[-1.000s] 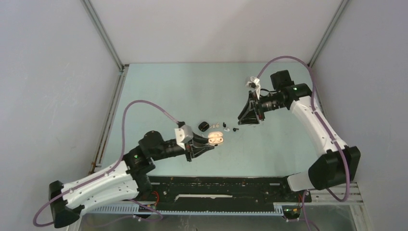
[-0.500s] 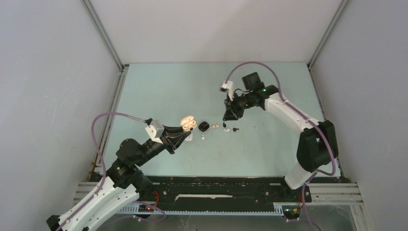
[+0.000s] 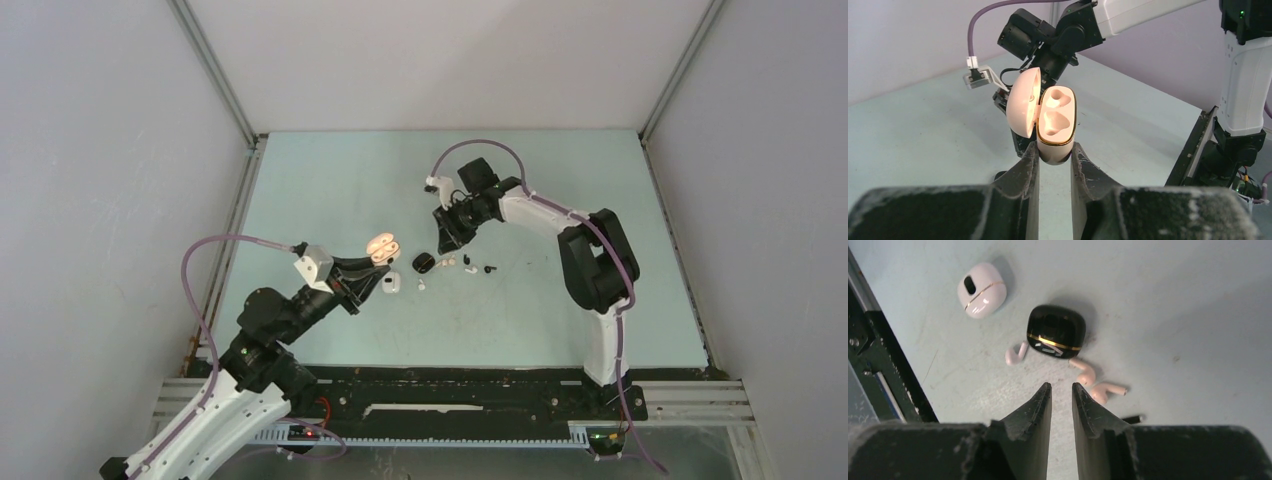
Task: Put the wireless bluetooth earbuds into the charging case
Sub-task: Pick up the earbud from the center of the board.
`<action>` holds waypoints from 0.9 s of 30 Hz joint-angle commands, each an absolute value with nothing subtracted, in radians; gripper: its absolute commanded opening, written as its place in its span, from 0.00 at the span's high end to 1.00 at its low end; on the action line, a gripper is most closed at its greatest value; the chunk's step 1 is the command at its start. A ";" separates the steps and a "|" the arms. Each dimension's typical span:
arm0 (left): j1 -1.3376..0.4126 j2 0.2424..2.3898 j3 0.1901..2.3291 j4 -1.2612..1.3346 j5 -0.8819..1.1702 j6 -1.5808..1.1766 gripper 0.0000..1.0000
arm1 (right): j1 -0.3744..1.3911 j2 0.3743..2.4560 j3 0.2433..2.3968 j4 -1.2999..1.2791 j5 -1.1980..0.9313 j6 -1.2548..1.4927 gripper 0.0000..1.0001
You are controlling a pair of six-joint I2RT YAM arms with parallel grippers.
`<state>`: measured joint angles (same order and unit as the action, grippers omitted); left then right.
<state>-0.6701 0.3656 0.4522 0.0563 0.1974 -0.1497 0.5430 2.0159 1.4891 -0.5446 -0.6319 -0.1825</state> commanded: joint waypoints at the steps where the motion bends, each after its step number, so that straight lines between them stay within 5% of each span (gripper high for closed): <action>1: -0.657 0.369 0.451 0.092 0.218 -0.163 1.00 | 0.563 2.062 1.598 -0.518 -0.579 -0.131 0.75; 27: -0.649 0.411 0.457 0.110 0.266 -0.190 1.00 | 0.596 2.145 1.657 -0.632 -0.438 -0.138 0.64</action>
<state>-0.6582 0.4068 0.4522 0.0654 0.2481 -0.1780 0.5972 2.1445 1.6363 -0.6231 -0.4461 -0.1314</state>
